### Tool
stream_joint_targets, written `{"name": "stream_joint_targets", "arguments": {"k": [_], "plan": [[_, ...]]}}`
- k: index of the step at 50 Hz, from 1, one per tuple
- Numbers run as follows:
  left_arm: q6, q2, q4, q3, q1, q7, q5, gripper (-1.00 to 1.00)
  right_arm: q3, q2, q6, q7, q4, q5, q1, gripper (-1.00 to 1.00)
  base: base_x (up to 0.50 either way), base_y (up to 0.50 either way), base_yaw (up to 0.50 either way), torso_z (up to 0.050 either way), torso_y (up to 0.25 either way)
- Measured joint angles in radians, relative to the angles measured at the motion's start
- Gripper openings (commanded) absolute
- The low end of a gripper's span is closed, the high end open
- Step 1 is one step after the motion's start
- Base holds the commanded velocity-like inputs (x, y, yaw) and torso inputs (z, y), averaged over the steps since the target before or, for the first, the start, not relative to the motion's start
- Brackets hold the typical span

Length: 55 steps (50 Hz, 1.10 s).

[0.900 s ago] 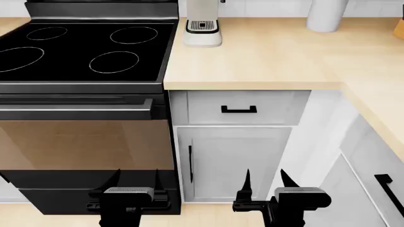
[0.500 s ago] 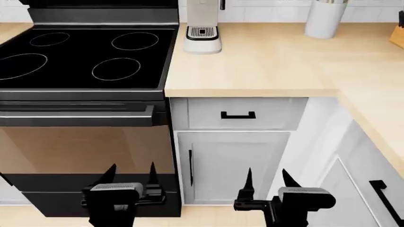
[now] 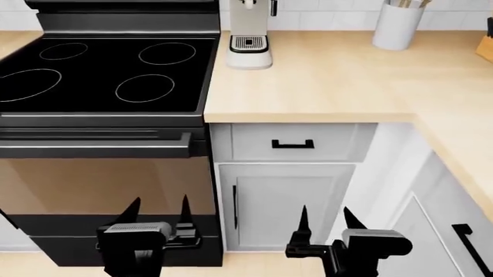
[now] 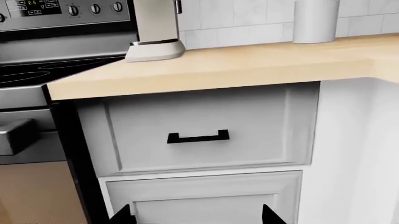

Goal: Pick the mug from the cabinet, place it under the coffee machine dispenser, and press the start button.

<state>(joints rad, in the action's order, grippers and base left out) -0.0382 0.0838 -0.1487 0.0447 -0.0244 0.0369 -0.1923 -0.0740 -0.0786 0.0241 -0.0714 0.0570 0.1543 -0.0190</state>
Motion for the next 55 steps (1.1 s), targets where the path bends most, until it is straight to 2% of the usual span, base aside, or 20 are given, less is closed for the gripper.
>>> {"name": "stream_joint_targets", "arguments": {"k": [22, 26, 30, 33, 37, 40, 44, 48, 51, 55], "plan": [[0.0, 0.014, 0.017, 0.01, 0.013, 0.048, -0.036, 1.0, -0.041, -0.026, 0.008, -0.039, 0.002, 0.001, 0.005, 1.0, 0.2, 0.47, 0.0, 0.0, 0.0], [0.004, 0.024, -0.001, 0.011, 0.01, 0.051, -0.044, 1.0, -0.047, -0.029, 0.009, -0.044, 0.016, 0.005, 0.003, 1.0, 0.04, 0.08, 0.0, 0.0, 0.0], [-0.019, 0.043, -0.074, 0.004, 0.016, 0.059, -0.065, 1.0, -0.05, -0.045, 0.041, -0.061, 0.121, -0.003, -0.01, 1.0, 0.0, 0.0, 0.0, 0.0, 0.0], [-0.087, 0.075, -0.169, -0.026, 0.085, 0.087, -0.105, 1.0, -0.035, -0.086, 0.162, -0.096, 0.299, 0.014, 0.038, 1.0, 0.0, 0.0, 0.0, 0.0, 0.0], [-0.226, 0.135, -0.221, -0.049, 0.323, 0.14, -0.144, 1.0, -0.014, -0.249, 0.443, -0.277, 0.491, 0.192, 0.262, 1.0, 0.0, 0.0, 0.0, 0.0, 0.0], [-0.28, 0.161, -0.128, -0.023, 0.557, 0.15, -0.127, 1.0, -0.063, -0.334, 0.619, -0.358, 0.489, 0.345, 0.513, 1.0, 0.0, 0.0, 0.0, 0.0, 0.0], [-0.261, 0.162, 0.137, 0.018, 0.867, 0.14, -0.089, 1.0, -0.147, -0.377, 0.756, -0.371, 0.339, 0.451, 0.925, 1.0, 0.0, 0.0, 0.0, 0.0, 0.0], [-0.195, 0.152, 0.507, 0.043, 1.127, 0.122, -0.055, 1.0, -0.215, -0.374, 0.828, -0.345, 0.127, 0.503, 1.312, 1.0, 0.0, 0.0, 0.0, 0.0, 0.0], [-0.166, 0.148, 0.753, 0.055, 1.256, 0.112, -0.027, 1.0, -0.254, -0.362, 0.855, -0.317, -0.029, 0.522, 1.527, 1.0, 0.0, 0.0, 0.0, 0.0, 0.0], [-0.14, 0.144, 0.985, 0.064, 1.373, 0.097, 0.01, 1.0, -0.303, -0.345, 0.869, -0.278, -0.204, 0.528, 1.735, 1.0, 0.0, 0.0, 0.0, 0.0, 0.0]]}}
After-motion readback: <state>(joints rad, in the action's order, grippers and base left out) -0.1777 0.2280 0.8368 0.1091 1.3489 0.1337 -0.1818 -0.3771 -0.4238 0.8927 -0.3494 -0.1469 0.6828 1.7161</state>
